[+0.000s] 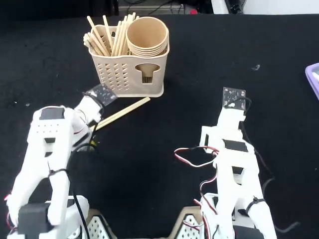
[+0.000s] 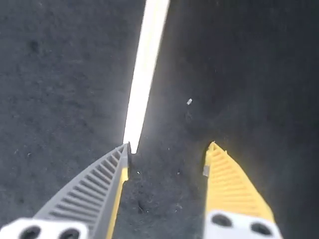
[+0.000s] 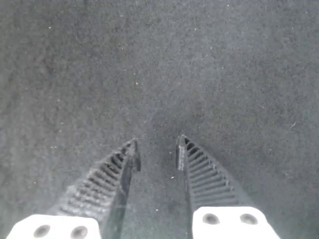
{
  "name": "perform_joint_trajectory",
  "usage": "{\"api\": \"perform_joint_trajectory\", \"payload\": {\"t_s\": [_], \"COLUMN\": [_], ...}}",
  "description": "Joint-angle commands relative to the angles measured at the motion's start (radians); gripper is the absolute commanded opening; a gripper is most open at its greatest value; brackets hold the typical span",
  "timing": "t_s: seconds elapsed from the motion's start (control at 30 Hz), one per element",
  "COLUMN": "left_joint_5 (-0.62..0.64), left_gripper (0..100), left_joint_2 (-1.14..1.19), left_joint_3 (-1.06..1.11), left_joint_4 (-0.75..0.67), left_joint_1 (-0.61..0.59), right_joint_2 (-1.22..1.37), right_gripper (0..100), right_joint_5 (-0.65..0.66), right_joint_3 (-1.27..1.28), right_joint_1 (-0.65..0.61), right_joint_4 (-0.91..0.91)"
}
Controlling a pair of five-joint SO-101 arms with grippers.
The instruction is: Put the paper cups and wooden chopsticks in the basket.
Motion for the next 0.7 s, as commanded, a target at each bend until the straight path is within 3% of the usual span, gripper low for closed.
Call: {"api": "perform_joint_trajectory", "payload": {"t_s": [0.0, 0.17, 0.67], "left_joint_5": [-0.055, -0.06, -0.06], "left_gripper": [25, 25, 25], "left_joint_2": [0.035, 0.141, 0.414], "left_joint_3": [-0.062, -0.088, -0.288], "left_joint_4": [-0.026, -0.109, -0.104], "left_joint_1": [-0.022, -0.042, -0.044], "right_joint_2": [-0.022, -0.022, -0.022], "right_gripper": [12.8, 12.8, 12.8], "right_joint_5": [0.002, 0.002, 0.002], "right_joint_3": [-0.004, -0.004, -0.002], "right_joint_1": [-0.011, -0.009, -0.009], "right_joint_4": [-0.02, -0.02, -0.02]}}
